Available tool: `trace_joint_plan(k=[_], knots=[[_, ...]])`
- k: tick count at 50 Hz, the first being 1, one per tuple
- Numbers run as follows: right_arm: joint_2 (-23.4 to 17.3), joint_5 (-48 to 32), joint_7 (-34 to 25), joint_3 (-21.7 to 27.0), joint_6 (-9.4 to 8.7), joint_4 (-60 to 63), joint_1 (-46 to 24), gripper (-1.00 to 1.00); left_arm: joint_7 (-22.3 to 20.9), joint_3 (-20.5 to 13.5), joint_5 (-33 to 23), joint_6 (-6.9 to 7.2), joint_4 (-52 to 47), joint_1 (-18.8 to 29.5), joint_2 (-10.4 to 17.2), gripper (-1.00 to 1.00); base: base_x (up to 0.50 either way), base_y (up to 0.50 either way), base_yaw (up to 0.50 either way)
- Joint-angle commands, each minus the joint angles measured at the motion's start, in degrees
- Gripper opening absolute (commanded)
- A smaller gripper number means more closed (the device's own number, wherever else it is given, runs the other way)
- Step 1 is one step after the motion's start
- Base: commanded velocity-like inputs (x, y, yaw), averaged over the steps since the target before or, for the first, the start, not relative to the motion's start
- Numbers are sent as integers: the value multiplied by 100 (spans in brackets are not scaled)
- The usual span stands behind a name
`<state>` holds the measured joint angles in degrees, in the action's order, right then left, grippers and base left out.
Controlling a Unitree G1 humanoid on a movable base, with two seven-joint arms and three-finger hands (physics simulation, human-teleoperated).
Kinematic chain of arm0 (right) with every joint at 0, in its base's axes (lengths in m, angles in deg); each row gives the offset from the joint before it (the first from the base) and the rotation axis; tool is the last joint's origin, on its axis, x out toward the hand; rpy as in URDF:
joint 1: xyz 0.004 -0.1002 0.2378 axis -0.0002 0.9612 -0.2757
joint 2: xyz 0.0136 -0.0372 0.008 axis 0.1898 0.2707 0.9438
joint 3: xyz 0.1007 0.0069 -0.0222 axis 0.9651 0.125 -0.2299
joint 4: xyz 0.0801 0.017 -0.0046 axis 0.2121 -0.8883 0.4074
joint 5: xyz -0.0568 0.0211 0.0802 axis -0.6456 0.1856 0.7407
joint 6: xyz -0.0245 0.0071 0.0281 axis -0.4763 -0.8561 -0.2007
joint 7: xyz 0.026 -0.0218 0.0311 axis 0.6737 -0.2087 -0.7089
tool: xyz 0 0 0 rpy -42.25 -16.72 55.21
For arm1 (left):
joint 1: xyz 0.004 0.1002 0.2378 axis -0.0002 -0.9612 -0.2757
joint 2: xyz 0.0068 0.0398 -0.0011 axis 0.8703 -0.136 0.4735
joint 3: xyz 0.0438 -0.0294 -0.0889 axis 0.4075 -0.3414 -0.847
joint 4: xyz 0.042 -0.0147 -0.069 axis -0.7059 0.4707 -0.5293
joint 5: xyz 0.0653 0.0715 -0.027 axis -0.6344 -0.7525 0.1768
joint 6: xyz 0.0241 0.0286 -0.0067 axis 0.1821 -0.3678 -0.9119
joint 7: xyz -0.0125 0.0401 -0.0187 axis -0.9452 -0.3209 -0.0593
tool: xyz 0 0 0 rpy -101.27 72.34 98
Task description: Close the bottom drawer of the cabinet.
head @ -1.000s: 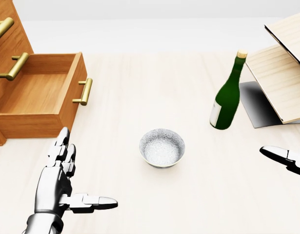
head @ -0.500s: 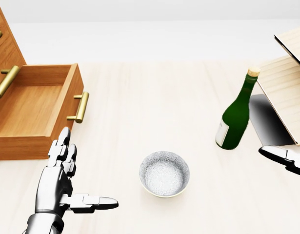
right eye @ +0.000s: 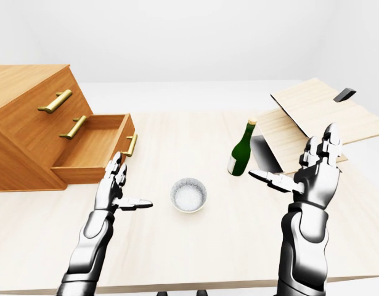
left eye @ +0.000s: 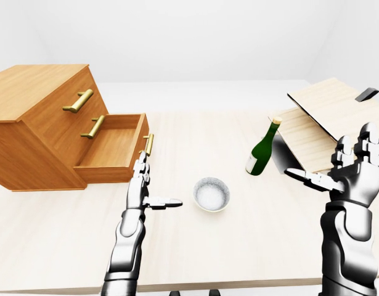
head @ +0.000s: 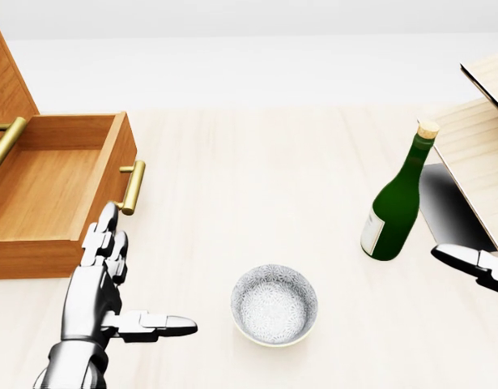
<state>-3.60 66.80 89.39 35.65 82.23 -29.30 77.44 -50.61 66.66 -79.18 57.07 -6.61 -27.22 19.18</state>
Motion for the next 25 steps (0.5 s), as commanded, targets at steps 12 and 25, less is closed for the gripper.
trace_joint_plan(k=[12, 25], knots=[[13, 28, -75, -16, 0, 13, 16, 100, 298, -423, 88, -192, 2027, 1898, 482, 100, 0, 0, 0], [19, 24, -83, -33, 0, 66, 9, 100, 327, -503, 255, -591, 3983, 3256, 785, 100, 0, 0, 0]])
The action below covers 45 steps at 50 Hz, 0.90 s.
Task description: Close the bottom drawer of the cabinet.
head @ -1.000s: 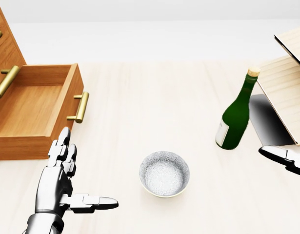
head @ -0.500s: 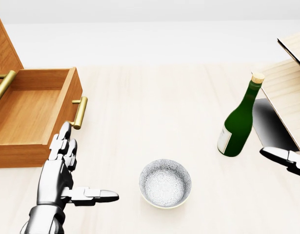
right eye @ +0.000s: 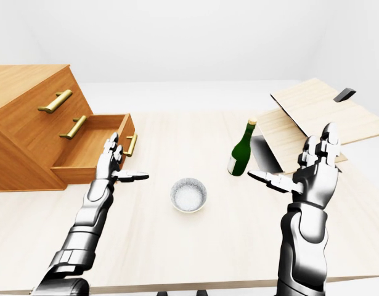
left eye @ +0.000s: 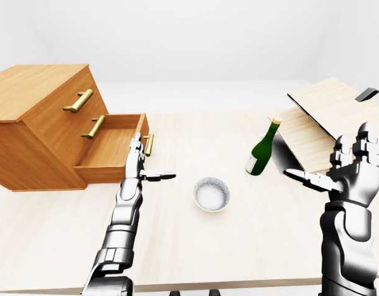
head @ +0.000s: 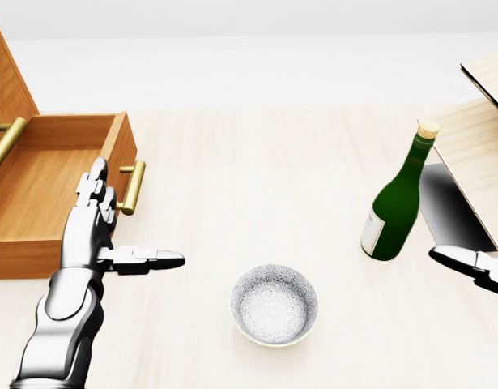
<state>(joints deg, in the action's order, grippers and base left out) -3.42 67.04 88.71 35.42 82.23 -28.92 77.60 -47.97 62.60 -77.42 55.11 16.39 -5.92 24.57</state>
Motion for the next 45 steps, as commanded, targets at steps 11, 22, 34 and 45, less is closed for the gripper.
trace_joint_plan(k=[11, 22, 34, 45], knots=[[18, -19, -78, -57, 0, -47, 4, 100, 117, -80, 8, -394, 3359, 1653, 359, 100, 0, 0, 0], [25, -22, -120, -69, 0, 14, 18, 100, 147, -131, -27, -394, 4147, 1878, 458, 100, 0, 0, 0], [44, -50, -144, -90, 0, -7, 30, 100, 217, -190, -122, -394, 4528, 1837, 466, 100, 0, 0, 0], [52, -61, -148, -96, 0, 7, 32, 100, 272, -206, -171, -394, 4648, 1816, 478, 100, 0, 0, 0]])
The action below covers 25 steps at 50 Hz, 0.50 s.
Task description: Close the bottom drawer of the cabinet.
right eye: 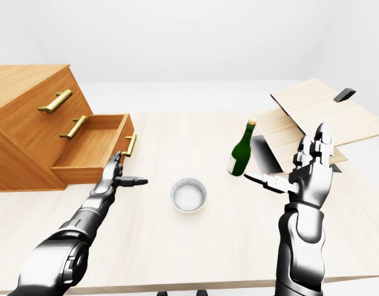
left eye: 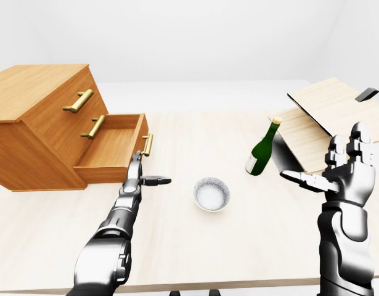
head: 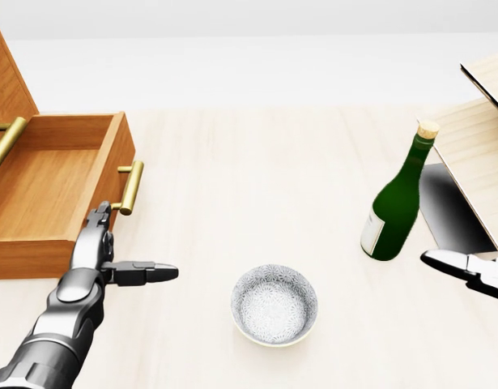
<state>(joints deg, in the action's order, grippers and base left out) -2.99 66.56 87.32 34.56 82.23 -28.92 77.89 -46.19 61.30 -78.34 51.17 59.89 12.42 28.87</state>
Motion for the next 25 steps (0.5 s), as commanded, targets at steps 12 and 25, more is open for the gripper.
trace_joint_plan(k=[12, 25], knots=[[1, 29, -22, 6, 0, -34, -3, 100, 386, -667, 655, 0, 476, -16, 599, 100, 0, 0, 0], [-14, 47, -15, 22, 0, 10, -16, 100, 637, -656, 1024, 0, 484, 15, 747, 100, 0, 0, 0]])
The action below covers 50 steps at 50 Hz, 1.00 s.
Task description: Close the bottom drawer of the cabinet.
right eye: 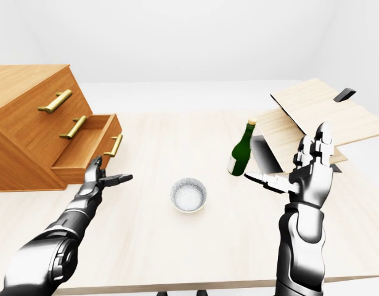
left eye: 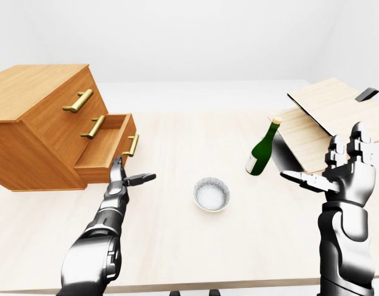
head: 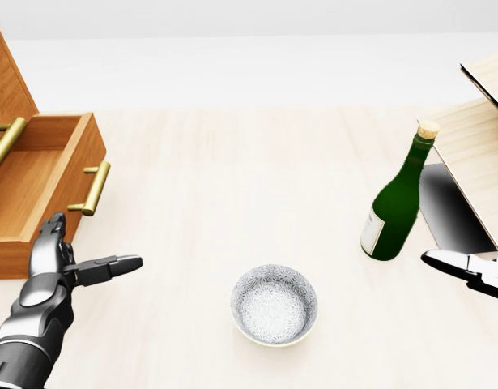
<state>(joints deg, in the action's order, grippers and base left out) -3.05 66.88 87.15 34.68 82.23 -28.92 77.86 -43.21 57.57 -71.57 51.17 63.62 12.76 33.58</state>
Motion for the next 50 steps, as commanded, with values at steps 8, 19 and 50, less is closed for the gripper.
trace_joint_plan(k=[8, 19, 50], knots=[[-6, 21, 7, 17, 0, 67, 1, 100, 520, -307, 487, 0, 123, -27, 335, 100, 0, 0, 0], [6, 17, -8, 19, 0, 56, 12, 100, 1272, -487, 781, 0, 124, -73, 515, 100, 0, 0, 0], [-3, 22, -9, 19, 0, 6, 1, 100, 2456, -592, 1078, 0, -39, -247, 904, 100, 0, 0, 0]])
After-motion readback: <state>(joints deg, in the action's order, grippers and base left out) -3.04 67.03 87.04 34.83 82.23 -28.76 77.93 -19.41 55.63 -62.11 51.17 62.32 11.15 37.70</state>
